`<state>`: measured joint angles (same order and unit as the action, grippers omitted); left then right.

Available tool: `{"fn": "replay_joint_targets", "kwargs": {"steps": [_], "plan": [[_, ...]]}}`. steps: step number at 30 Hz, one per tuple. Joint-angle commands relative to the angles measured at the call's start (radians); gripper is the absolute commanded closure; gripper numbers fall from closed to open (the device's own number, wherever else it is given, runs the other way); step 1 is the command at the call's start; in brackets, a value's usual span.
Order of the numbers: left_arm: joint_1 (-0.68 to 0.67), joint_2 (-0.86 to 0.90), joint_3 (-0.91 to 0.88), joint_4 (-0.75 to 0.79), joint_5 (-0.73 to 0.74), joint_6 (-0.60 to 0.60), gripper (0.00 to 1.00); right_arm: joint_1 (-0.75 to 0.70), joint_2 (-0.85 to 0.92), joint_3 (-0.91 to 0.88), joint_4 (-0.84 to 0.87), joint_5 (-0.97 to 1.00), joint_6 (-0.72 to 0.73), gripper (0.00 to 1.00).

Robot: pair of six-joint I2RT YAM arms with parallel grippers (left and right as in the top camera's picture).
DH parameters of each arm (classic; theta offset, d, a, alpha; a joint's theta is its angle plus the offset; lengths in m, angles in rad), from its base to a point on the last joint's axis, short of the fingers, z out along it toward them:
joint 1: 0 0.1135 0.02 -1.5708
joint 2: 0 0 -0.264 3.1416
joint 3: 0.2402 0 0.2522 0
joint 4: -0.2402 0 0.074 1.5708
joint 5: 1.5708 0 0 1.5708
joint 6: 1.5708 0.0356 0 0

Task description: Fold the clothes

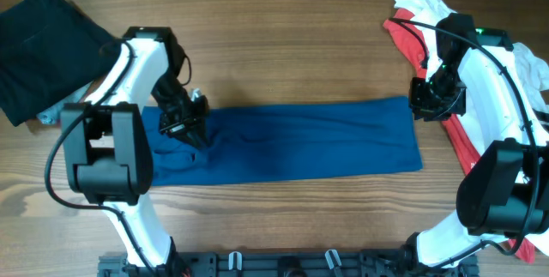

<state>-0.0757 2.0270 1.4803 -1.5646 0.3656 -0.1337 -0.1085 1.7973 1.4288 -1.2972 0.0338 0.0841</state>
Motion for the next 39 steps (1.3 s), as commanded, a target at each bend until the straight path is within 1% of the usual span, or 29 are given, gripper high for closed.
{"fn": "replay_joint_targets", "kwargs": {"steps": [1,3,4,5,6,7,9,12,14,17,18,20,25,27,28,29,30,38,39], "plan": [[-0.047,-0.026,0.008,0.000,-0.023,0.025,0.82,-0.003,-0.021,-0.005,-0.002,-0.012,-0.006,0.82],[-0.059,-0.026,0.008,0.008,-0.051,0.021,0.84,-0.003,-0.021,-0.004,-0.002,-0.012,-0.006,0.82],[-0.063,-0.026,0.008,0.018,-0.070,0.016,0.87,-0.003,-0.021,-0.005,-0.002,-0.012,-0.006,0.83],[-0.063,-0.027,0.008,0.032,-0.095,-0.008,0.89,-0.003,-0.021,-0.005,-0.002,-0.012,-0.006,0.82],[-0.062,-0.029,0.008,0.075,-0.176,-0.089,0.89,-0.003,-0.021,-0.005,-0.002,-0.012,-0.007,0.82],[-0.061,-0.030,0.008,0.105,-0.233,-0.143,0.89,-0.003,-0.021,-0.005,-0.003,-0.013,-0.006,0.82],[-0.061,-0.031,0.008,0.150,-0.306,-0.214,0.88,-0.003,-0.021,-0.004,-0.006,-0.013,-0.006,0.82],[-0.061,-0.031,0.008,0.224,-0.372,-0.297,0.88,-0.003,-0.021,-0.005,-0.008,-0.013,-0.006,0.82],[-0.061,-0.030,0.008,0.258,-0.375,-0.302,0.86,-0.003,-0.021,-0.005,-0.008,-0.013,-0.006,0.82],[-0.061,-0.030,-0.004,0.296,-0.375,-0.301,0.76,-0.003,-0.021,-0.005,-0.011,-0.013,-0.006,0.82],[-0.061,-0.030,-0.012,0.303,-0.375,-0.301,0.75,-0.003,-0.021,-0.005,-0.013,-0.013,-0.006,0.82],[-0.063,-0.030,-0.053,0.323,-0.375,-0.301,0.75,-0.003,-0.021,-0.005,-0.018,-0.013,-0.003,0.82],[-0.071,-0.030,-0.188,0.332,-0.322,-0.301,0.77,-0.003,-0.021,-0.005,-0.030,-0.019,-0.001,0.82],[-0.071,-0.030,-0.223,0.330,-0.322,-0.301,0.79,-0.003,-0.021,-0.005,-0.031,-0.036,0.002,0.82],[-0.070,-0.030,-0.236,0.328,-0.322,-0.300,0.82,-0.003,-0.021,-0.005,-0.030,-0.039,0.003,0.82],[-0.070,-0.030,-0.242,0.327,-0.322,-0.294,0.88,-0.003,-0.021,-0.005,-0.030,-0.039,0.005,0.83],[-0.070,-0.030,-0.242,0.327,-0.323,-0.289,0.96,-0.003,-0.021,-0.005,-0.031,-0.039,0.005,0.82],[-0.055,-0.040,-0.211,0.345,-0.342,-0.290,0.96,-0.003,-0.021,-0.005,-0.035,-0.039,0.004,0.81],[-0.050,-0.040,-0.211,0.354,-0.343,-0.290,0.95,-0.003,-0.021,-0.005,-0.035,-0.043,0.003,0.78]]}}
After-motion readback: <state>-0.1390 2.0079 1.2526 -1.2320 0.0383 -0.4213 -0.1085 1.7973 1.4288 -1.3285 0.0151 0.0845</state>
